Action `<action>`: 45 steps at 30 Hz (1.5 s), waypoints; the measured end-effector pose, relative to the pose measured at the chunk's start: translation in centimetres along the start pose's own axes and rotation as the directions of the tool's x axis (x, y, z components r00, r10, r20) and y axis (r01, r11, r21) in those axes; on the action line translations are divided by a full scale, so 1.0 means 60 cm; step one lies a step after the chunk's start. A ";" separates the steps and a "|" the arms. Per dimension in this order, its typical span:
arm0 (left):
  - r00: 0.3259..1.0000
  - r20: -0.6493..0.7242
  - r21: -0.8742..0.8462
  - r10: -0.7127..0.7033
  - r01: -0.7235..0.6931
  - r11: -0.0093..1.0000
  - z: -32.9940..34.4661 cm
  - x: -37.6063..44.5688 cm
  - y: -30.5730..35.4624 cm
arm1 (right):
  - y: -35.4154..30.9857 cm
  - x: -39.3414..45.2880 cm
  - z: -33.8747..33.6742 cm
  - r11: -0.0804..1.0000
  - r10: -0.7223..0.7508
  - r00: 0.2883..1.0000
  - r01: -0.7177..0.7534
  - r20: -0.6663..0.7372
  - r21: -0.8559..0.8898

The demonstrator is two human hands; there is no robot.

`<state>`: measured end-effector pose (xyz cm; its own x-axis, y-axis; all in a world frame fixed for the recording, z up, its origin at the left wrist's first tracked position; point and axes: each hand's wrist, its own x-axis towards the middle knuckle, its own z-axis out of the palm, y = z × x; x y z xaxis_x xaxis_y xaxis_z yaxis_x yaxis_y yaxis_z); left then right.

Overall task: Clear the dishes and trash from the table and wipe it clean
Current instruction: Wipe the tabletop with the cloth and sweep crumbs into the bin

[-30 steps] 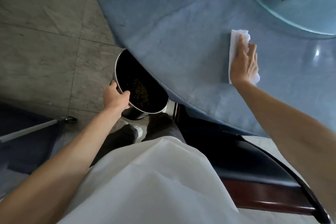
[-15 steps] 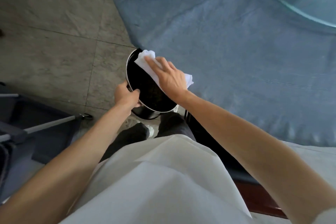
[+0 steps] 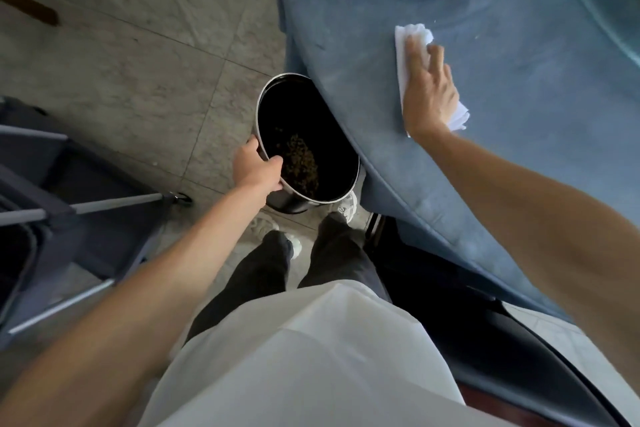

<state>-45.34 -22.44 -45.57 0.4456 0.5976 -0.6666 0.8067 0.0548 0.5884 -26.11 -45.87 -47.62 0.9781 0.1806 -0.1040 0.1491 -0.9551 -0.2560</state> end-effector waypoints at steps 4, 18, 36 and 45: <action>1.000 -0.001 -0.039 0.005 -0.005 0.999 -0.001 0.004 -0.001 | -0.050 -0.024 0.020 0.990 -0.133 0.989 0.136 0.064 -0.046; 0.998 0.007 -0.071 -0.066 0.066 0.995 -0.029 0.013 -0.035 | -0.165 -0.148 0.029 0.888 -0.427 0.904 0.424 -0.022 0.177; 0.996 0.033 -0.071 -0.079 0.081 0.994 -0.044 0.048 -0.096 | -0.080 -0.097 -0.002 0.994 -0.104 0.994 0.103 -0.045 -0.026; 0.998 0.027 -0.158 -0.059 0.063 0.985 -0.094 0.028 -0.128 | -0.180 -0.229 0.028 0.927 -0.305 0.948 0.272 0.095 0.257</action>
<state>-53.00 -17.31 -48.64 0.4074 0.5718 -0.7122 0.7616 0.2177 0.6104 -41.38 -37.66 -45.05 0.8676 0.4846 -0.1118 0.3673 -0.7759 -0.5129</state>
